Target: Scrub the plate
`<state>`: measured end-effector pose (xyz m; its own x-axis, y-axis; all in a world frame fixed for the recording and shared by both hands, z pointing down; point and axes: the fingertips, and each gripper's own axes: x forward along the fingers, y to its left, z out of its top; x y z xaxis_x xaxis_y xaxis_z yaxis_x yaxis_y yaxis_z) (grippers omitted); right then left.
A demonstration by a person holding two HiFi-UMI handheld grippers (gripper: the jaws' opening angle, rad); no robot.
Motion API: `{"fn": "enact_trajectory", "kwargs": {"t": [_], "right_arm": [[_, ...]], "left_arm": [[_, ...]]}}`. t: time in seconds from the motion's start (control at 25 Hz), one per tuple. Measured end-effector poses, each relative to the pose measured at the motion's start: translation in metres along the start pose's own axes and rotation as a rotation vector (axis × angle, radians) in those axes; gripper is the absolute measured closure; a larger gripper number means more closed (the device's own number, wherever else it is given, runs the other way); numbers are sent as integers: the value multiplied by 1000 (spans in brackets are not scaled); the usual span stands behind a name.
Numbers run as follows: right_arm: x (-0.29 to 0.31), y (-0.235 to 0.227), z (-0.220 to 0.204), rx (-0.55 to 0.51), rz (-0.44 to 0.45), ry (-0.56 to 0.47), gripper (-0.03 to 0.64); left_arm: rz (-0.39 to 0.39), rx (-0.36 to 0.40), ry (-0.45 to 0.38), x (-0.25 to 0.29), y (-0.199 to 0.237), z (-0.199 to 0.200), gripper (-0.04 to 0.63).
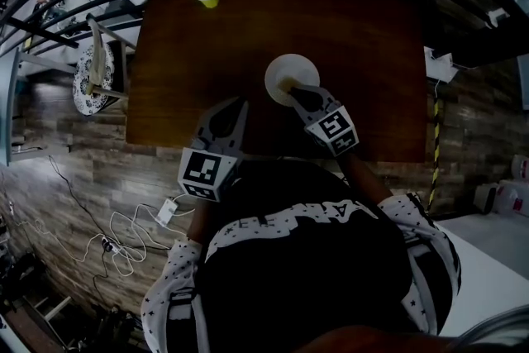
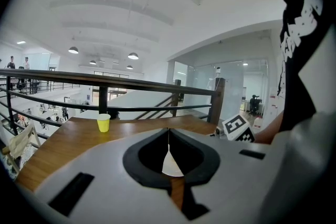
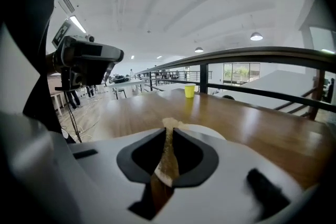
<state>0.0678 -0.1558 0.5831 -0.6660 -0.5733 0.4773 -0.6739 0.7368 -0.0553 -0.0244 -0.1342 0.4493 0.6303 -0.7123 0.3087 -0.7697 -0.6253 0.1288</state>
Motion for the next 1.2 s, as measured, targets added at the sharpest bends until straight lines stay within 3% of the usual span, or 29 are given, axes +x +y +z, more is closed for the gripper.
{"fn": "enact_trajectory", "kwargs": {"t": [0.36, 0.52, 0.92, 1.2], "right_arm": [[7, -56, 5, -16, -83, 30, 568], [16, -67, 9, -79, -84, 42, 568], [36, -67, -6, -131, -41, 115, 568], [37, -66, -11, -116, -47, 126, 568]], "left_arm": [[54, -10, -13, -11, 17, 5, 581], [76, -14, -11, -16, 23, 6, 581], [123, -32, -6, -25, 34, 1, 581], [106, -27, -3, -21, 35, 0, 581]]}}
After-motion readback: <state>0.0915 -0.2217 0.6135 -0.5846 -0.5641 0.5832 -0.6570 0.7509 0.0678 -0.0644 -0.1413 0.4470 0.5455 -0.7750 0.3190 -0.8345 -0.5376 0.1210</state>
